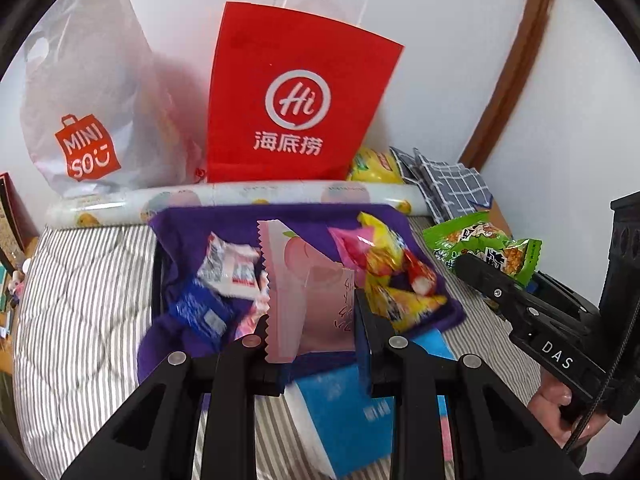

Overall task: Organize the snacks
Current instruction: 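Carry the green chip bag with the right gripper while the left carries the pink wrapper over the towel, then open the right gripper over the towel while the left releases the pink wrapper beside it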

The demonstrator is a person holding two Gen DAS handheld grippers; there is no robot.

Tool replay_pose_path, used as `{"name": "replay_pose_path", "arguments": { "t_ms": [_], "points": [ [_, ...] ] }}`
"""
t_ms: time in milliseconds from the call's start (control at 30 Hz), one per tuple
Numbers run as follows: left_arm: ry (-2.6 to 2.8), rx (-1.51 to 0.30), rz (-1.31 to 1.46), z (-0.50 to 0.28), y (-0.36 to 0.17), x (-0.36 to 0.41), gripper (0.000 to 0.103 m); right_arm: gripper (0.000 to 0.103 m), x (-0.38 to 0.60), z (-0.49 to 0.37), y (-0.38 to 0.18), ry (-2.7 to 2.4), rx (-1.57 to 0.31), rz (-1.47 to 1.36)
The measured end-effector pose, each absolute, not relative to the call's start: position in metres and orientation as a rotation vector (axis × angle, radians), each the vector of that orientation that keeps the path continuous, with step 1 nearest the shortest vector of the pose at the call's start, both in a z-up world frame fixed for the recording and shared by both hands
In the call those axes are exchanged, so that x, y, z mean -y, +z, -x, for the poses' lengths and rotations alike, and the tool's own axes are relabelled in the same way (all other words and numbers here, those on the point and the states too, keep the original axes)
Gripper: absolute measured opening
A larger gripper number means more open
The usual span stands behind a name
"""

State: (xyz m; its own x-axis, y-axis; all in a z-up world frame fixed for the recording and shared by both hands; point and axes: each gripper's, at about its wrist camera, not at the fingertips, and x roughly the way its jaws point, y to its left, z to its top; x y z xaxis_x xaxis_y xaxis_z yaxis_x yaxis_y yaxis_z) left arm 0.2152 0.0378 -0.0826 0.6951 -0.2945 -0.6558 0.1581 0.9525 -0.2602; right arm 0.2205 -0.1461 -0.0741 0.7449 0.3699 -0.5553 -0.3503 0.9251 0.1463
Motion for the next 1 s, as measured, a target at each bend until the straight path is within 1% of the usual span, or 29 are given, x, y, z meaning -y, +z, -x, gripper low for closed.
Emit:
{"name": "replay_pose_path", "arguments": {
  "t_ms": [267,433,567,733,1000],
  "points": [
    [-0.243,-0.781,0.183,-0.258,-0.088,-0.044,0.026,0.034,0.129,-0.268,-0.083,0.448,-0.666,-0.036],
    [-0.241,-0.814,0.182,-0.278,-0.105,-0.047,0.026,0.034,0.121,-0.286,-0.110,0.482,-0.744,-0.019],
    [-0.243,-0.874,0.200,-0.292,-0.123,-0.048,0.026,0.034,0.115,-0.292,-0.126,0.491,-0.801,0.000],
    [-0.252,-0.902,0.167,-0.297,-0.131,-0.044,0.026,0.035,0.106,-0.292,-0.136,0.458,-0.804,0.070],
    [-0.218,-0.989,0.181,-0.307,-0.150,-0.045,0.026,0.035,0.107,-0.294,-0.138,0.431,-0.806,0.078]
  ]
}}
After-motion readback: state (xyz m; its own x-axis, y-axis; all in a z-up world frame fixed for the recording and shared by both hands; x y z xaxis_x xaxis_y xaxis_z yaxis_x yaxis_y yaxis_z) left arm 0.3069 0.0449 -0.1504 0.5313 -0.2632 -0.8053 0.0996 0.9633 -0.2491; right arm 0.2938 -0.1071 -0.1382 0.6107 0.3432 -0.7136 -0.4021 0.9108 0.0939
